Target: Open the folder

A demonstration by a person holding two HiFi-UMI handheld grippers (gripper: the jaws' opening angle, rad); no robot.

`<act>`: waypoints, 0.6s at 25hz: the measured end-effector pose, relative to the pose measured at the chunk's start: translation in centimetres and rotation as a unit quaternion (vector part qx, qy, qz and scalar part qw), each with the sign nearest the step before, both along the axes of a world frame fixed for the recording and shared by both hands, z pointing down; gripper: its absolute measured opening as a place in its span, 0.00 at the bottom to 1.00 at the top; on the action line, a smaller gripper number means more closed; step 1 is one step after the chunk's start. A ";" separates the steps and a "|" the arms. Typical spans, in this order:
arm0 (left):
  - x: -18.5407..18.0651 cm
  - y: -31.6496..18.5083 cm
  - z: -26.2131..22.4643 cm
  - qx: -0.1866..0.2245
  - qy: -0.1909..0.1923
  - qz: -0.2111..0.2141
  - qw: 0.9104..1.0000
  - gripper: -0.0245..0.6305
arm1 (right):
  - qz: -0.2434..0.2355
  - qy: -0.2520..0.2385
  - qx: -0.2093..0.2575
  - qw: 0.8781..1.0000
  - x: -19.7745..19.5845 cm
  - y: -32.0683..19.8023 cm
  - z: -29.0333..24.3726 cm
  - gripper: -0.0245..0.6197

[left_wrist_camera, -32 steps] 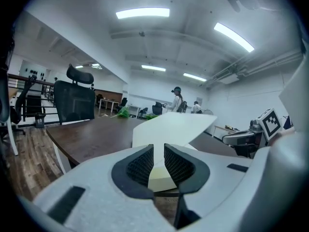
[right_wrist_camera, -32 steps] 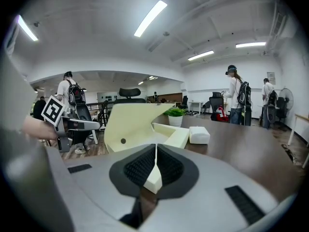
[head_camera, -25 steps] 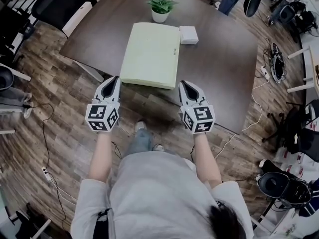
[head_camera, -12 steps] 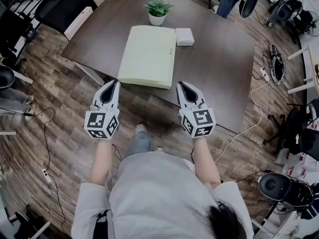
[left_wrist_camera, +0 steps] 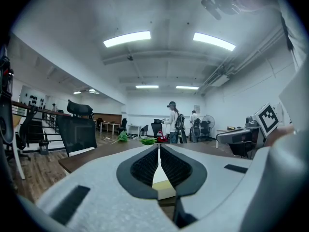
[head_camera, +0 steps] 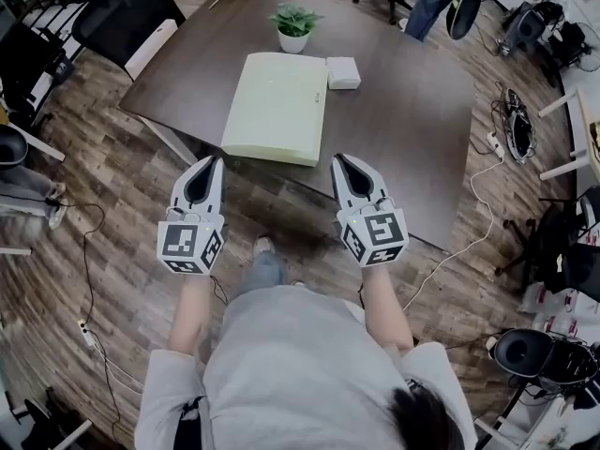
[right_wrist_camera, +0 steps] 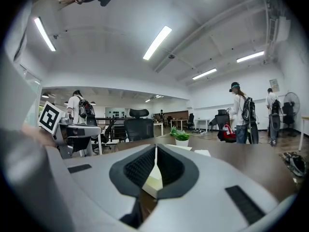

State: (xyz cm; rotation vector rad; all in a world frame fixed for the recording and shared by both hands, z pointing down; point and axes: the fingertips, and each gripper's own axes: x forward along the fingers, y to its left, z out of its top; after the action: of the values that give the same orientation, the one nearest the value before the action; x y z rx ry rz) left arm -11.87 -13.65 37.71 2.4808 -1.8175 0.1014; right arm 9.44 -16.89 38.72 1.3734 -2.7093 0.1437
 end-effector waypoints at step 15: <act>0.5 3.8 -3.7 0.037 -0.006 -0.010 0.999 0.06 | 0.001 -0.026 0.051 0.998 0.3 3.7 -4.6 0.06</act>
State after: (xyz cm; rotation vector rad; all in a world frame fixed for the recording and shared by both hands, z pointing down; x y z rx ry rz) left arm -11.41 -9.85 34.02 2.5159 -1.8842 0.0500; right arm 9.71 -13.17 34.10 1.4180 -2.7930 0.0426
